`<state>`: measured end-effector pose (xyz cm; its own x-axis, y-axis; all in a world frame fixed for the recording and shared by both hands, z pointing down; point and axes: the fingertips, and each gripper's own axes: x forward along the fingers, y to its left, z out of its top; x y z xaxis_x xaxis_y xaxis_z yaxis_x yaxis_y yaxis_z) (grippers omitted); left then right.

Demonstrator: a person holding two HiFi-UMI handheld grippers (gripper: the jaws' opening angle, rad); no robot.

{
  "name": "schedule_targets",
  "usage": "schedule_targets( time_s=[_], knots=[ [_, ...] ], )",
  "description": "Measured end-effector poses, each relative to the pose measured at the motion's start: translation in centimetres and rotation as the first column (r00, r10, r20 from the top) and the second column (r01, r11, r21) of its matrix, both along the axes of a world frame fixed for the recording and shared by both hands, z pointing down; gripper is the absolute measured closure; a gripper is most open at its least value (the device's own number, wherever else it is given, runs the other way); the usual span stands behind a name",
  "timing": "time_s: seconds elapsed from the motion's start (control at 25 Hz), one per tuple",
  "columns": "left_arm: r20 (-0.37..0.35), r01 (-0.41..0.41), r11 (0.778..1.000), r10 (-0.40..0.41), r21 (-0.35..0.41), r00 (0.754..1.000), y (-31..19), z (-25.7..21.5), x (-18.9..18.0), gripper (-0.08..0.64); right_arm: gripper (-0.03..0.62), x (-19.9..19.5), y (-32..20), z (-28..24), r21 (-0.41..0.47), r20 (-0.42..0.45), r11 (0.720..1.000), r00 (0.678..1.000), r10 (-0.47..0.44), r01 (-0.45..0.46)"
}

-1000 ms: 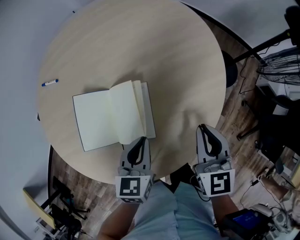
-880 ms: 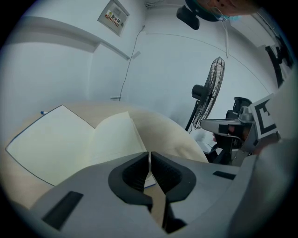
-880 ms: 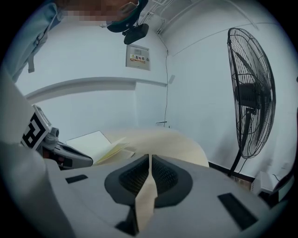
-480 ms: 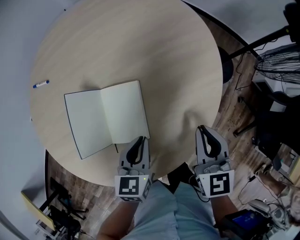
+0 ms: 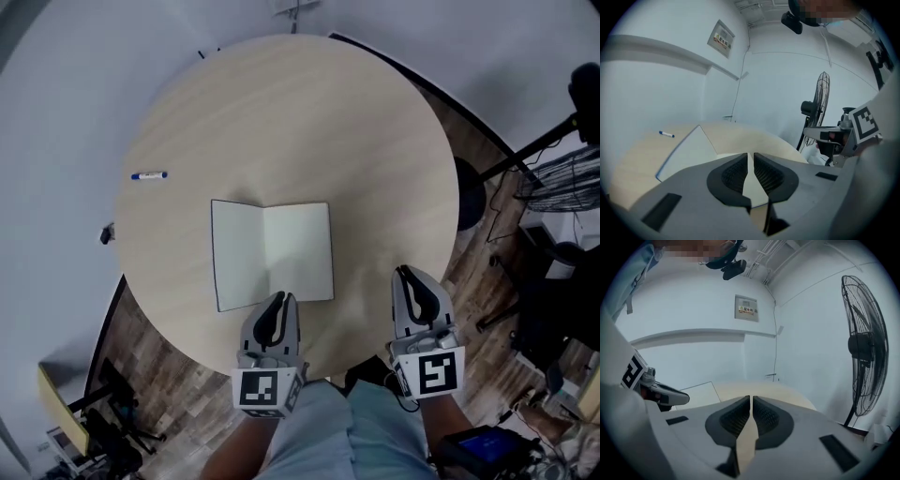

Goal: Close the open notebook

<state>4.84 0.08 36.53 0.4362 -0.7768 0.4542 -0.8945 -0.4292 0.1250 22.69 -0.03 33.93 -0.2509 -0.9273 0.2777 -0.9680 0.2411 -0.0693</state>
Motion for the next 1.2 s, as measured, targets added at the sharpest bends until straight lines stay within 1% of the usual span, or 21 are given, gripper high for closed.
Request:
schedule_targets(
  time_s=[0.08, 0.2, 0.4, 0.48, 0.6, 0.72, 0.84, 0.96, 1.04, 1.2],
  knots=[
    [0.006, 0.040, 0.998, -0.040, 0.042, 0.999, -0.2, -1.9, -2.1, 0.508, 0.542, -1.7, -1.0, -1.6, 0.033, 0.008, 0.999, 0.999, -0.036, 0.036],
    [0.010, 0.107, 0.990, -0.108, 0.090, 0.994, -0.5, -4.3, -5.2, 0.462, 0.543, -4.4, -2.4, -3.7, 0.070, 0.021, 0.993, 0.995, -0.095, 0.093],
    [-0.008, 0.194, 0.973, -0.195, 0.123, 0.981, -0.1, -6.4, -9.7, 0.376, 0.543, -8.4, -3.8, -6.2, 0.109, 0.017, 0.979, 0.985, -0.173, 0.170],
    [-0.020, 0.228, 0.966, -0.228, 0.120, 0.974, -0.1, -6.8, -11.2, 0.359, 0.543, -9.7, -4.4, -6.7, 0.116, 0.011, 0.975, 0.981, -0.194, 0.192],
    [-0.046, 0.287, 0.951, -0.283, 0.113, 0.958, -0.6, -6.8, -13.7, 0.359, 0.542, -11.3, -5.0, -6.5, 0.104, 0.004, 0.972, 0.977, -0.212, 0.211],
    [-0.075, 0.349, 0.930, -0.342, 0.115, 0.937, -1.4, -6.2, -16.4, 0.368, 0.543, -12.2, -5.6, -5.2, 0.073, -0.001, 0.973, 0.976, -0.217, 0.217],
    [-0.064, 0.382, 0.919, -0.377, 0.102, 0.924, -2.4, -4.5, -18.8, 0.394, 0.542, -12.8, -6.0, -3.6, 0.036, -0.005, 0.977, 0.978, -0.210, 0.210],
    [-0.037, 0.392, 0.918, -0.391, 0.058, 0.920, -3.9, -1.5, -20.6, 0.394, 0.543, -13.2, -6.7, -1.5, -0.008, -0.014, 0.981, 0.981, -0.193, 0.193],
    [-0.030, 0.387, 0.922, -0.386, 0.029, 0.922, -4.9, 0.6, -21.2, 0.394, 0.543, -13.2, -7.0, 0.0, -0.038, -0.024, 0.983, 0.983, -0.183, 0.182],
    [-0.039, 0.328, 0.945, -0.328, -0.014, 0.944, -6.7, 3.1, -19.7, 0.394, 0.542, -12.5, -6.8, 1.7, -0.084, -0.045, 0.985, 0.987, -0.153, 0.149]
  ],
)
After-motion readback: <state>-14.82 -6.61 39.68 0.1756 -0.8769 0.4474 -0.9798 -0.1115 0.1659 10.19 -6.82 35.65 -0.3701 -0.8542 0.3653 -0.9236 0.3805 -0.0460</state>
